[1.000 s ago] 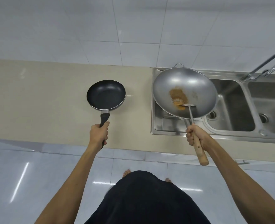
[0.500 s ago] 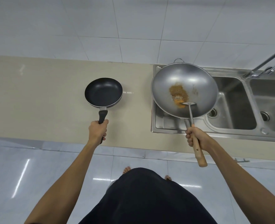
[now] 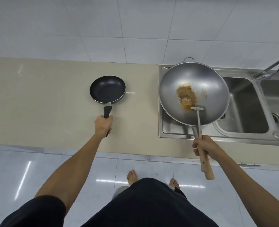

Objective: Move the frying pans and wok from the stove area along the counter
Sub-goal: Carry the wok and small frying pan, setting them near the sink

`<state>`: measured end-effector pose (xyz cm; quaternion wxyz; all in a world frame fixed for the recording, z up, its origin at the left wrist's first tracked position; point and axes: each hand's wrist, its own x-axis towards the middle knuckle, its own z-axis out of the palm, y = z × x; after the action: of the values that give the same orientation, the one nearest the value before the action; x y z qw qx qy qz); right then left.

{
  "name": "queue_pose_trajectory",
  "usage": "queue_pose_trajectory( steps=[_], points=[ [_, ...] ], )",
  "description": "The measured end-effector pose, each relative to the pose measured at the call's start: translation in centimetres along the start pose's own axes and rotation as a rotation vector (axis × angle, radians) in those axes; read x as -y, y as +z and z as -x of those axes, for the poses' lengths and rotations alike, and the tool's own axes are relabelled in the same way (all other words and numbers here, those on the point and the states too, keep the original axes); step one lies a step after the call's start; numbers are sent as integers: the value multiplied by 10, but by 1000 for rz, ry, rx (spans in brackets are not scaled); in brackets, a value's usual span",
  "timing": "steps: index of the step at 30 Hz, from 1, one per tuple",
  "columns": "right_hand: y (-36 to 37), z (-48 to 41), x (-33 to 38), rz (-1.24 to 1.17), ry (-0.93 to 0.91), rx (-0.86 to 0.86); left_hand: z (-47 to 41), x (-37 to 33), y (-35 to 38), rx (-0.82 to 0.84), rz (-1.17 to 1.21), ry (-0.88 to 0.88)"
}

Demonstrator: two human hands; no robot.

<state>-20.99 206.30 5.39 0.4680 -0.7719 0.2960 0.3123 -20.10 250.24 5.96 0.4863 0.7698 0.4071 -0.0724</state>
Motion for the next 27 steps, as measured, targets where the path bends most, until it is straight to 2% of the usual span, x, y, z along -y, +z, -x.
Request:
queue_pose_trajectory(
  steps=[9,27],
  points=[
    [9,0,4,87,-20,-65,-17,10,-4,16,8,4],
    [20,4,10,80,-15,-86,-39,18,-20,140,-105,9]
  ],
)
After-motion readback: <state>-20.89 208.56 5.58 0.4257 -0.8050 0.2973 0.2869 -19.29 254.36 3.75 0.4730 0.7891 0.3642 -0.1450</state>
